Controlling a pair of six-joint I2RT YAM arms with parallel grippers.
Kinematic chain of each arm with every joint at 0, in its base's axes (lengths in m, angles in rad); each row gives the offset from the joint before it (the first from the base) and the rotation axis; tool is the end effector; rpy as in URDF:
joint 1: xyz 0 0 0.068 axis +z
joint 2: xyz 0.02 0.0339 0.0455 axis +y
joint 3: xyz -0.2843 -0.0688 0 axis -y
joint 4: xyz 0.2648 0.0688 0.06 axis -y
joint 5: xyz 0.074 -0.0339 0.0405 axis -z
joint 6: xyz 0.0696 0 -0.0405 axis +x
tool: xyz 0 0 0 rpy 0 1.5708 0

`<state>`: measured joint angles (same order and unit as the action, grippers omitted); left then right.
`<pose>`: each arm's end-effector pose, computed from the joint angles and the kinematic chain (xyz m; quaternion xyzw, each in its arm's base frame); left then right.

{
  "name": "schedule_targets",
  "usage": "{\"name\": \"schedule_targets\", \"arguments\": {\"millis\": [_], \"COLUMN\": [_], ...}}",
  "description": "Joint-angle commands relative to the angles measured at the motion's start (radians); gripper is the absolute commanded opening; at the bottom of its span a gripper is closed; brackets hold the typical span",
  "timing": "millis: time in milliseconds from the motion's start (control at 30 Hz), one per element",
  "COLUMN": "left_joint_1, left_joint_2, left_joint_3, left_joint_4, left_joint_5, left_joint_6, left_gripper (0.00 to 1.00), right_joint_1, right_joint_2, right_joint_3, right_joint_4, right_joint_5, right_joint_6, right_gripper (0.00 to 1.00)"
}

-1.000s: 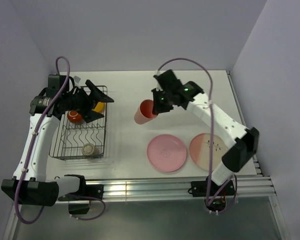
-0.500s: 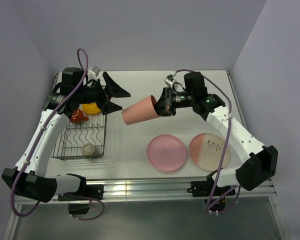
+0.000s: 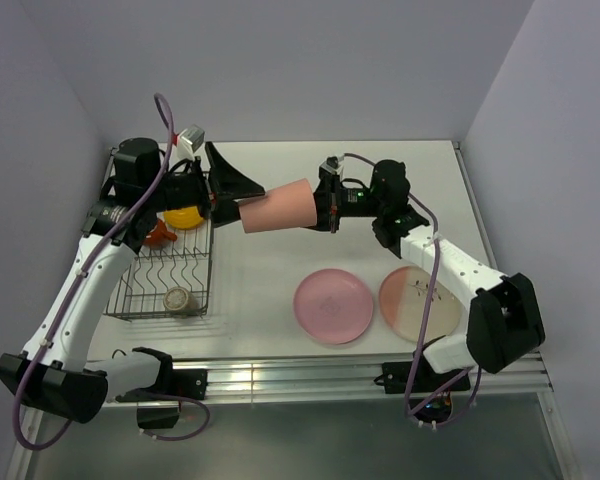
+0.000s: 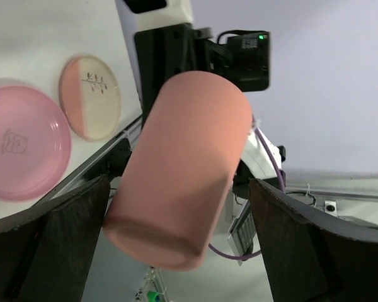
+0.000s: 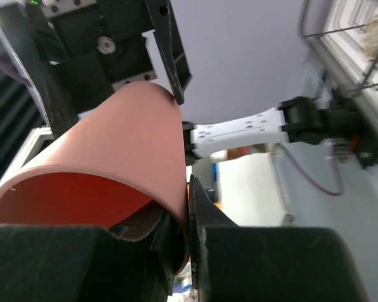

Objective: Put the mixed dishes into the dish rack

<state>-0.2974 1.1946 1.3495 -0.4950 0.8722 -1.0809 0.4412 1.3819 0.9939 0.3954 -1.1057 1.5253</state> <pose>0.2520 -0.1330 0.4384 -0.0572 0.7772 -0.5989 0.1845 0.2806 0.2013 0.3489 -0.0100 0.7059 0.7078 0.0269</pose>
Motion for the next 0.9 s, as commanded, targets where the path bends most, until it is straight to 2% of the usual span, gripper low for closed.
{"name": "schedule_targets", "arguments": {"millis": [0,33,133,433,867], "left_joint_1": [-0.008,-0.009,-0.014,-0.049,-0.062], "left_joint_2": [-0.064,-0.070,-0.084,-0.086,-0.075], "left_joint_3": [-0.015,-0.027,-0.045,-0.070,-0.049], "left_joint_4": [0.145,0.160,0.184,0.268,0.273], "left_joint_5": [0.085,0.091,0.096,0.071,0.048], "left_joint_6": [-0.039,-0.045,-0.060,-0.106,-0.108], "left_gripper": [0.98,0.98,0.99,0.98,0.98], "right_joint_1": [-0.006,-0.007,-0.006,0.007,0.034], "right_joint_2": [0.028,0.037,0.068,0.121,0.060], "right_joint_3": [-0.041,-0.047,-0.055,-0.060,-0.146], "right_joint_4": [0.383,0.476,0.584,0.759,0.764], "right_joint_5": [-0.011,-0.006,0.010,0.064,0.069], "right_joint_6": [0.266,0.303,0.397,0.550,0.544], "right_gripper": [0.00,0.00,0.00,0.00,0.00]}}
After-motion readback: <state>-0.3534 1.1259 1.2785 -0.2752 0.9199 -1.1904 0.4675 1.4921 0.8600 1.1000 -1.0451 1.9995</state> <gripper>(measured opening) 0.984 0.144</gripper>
